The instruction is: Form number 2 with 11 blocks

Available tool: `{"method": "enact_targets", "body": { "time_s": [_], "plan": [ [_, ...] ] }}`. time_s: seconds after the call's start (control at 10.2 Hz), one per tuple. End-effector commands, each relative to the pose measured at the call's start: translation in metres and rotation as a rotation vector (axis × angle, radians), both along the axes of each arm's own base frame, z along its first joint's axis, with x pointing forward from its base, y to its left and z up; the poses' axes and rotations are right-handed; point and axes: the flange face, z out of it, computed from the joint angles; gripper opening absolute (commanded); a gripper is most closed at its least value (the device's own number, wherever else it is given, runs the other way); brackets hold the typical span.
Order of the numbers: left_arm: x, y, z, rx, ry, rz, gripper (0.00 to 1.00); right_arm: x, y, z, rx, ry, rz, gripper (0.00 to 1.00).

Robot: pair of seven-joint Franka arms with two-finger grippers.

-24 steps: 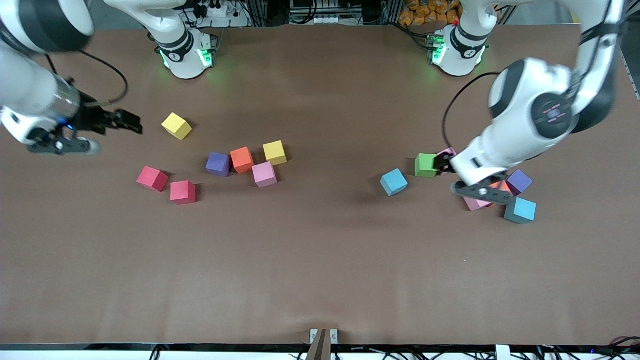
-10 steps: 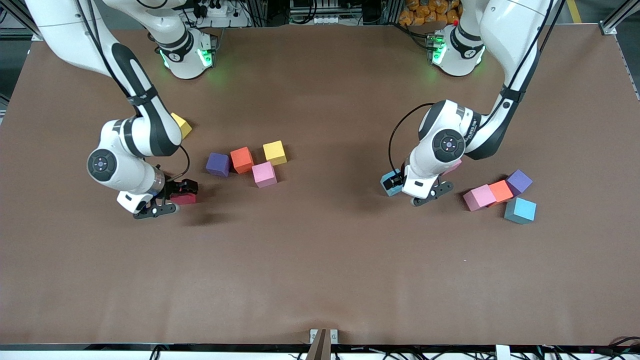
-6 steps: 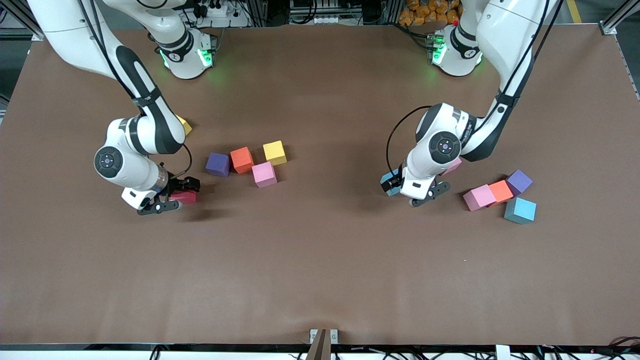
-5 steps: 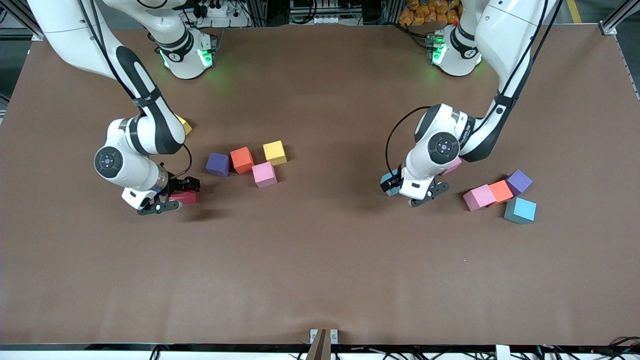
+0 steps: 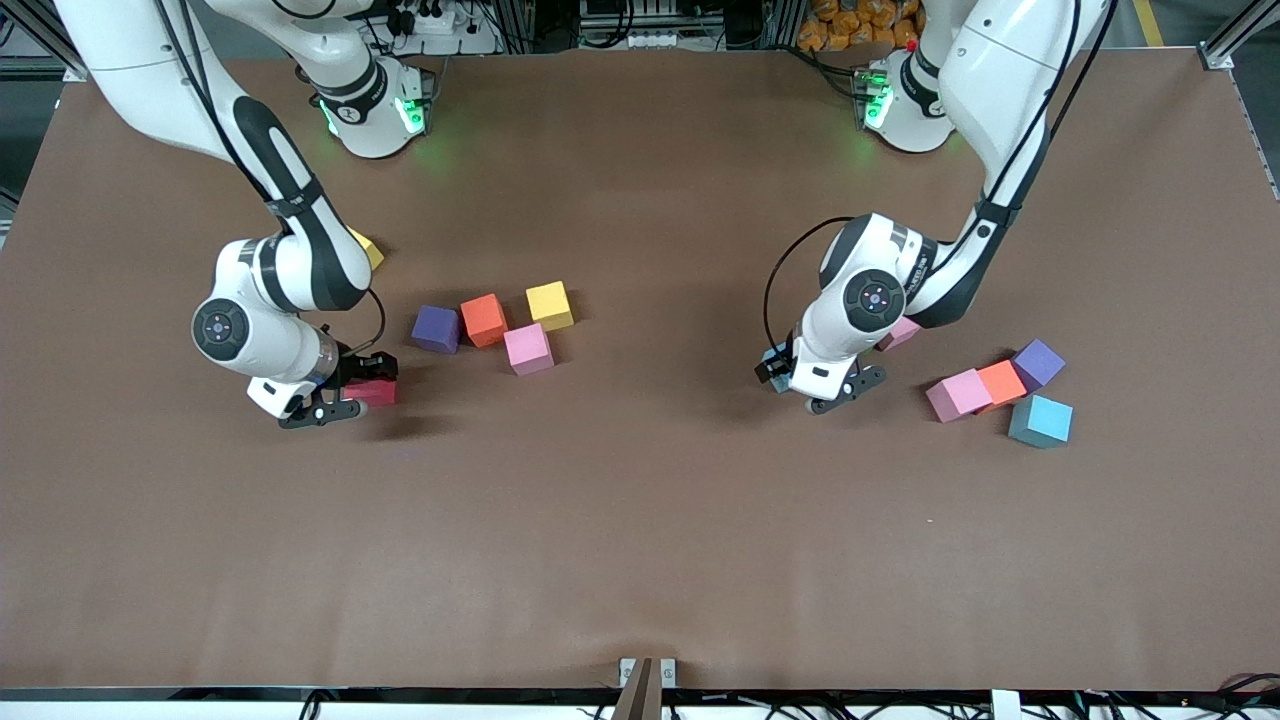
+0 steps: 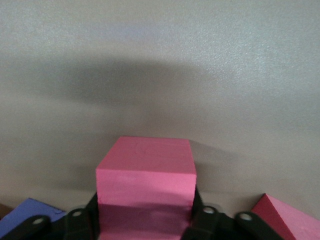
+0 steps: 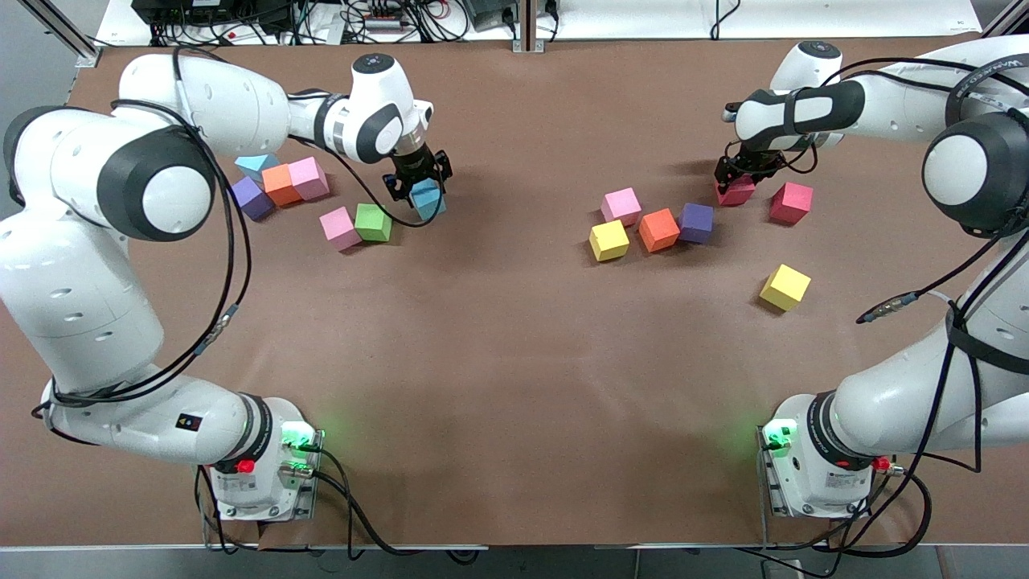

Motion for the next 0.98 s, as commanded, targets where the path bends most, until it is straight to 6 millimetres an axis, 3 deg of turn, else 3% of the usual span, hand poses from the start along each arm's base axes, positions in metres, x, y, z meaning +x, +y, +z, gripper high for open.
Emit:
{"method": "enact_targets", "body": {
  "time_s": [0.0, 0.2, 0.49, 0.78, 0.88],
  "plan": [
    [-0.013, -0.023, 0.005, 0.000, -0.020, -0.040, 0.24, 0.011, 0.000, 0.016, 0.013, 0.014, 0.014, 0.01],
    [-0.038, -0.058, 0.026, -0.027, -0.020, -0.116, 0.25, 0.016, 0.006, 0.028, 0.015, 0.011, 0.025, 0.00],
    [-0.115, -0.128, 0.047, 0.045, 0.027, -0.399, 0.26, 0.026, 0.013, 0.060, 0.028, 0.065, 0.035, 0.00],
    [-0.195, -0.175, 0.046, 0.029, 0.076, -0.571, 0.26, 0.015, 0.039, 0.073, 0.051, 0.115, 0.059, 0.00],
    [-0.213, -0.184, 0.041, 0.025, 0.094, -0.594, 0.26, 0.011, 0.047, 0.079, 0.084, 0.136, 0.043, 0.00]
  ]
}}
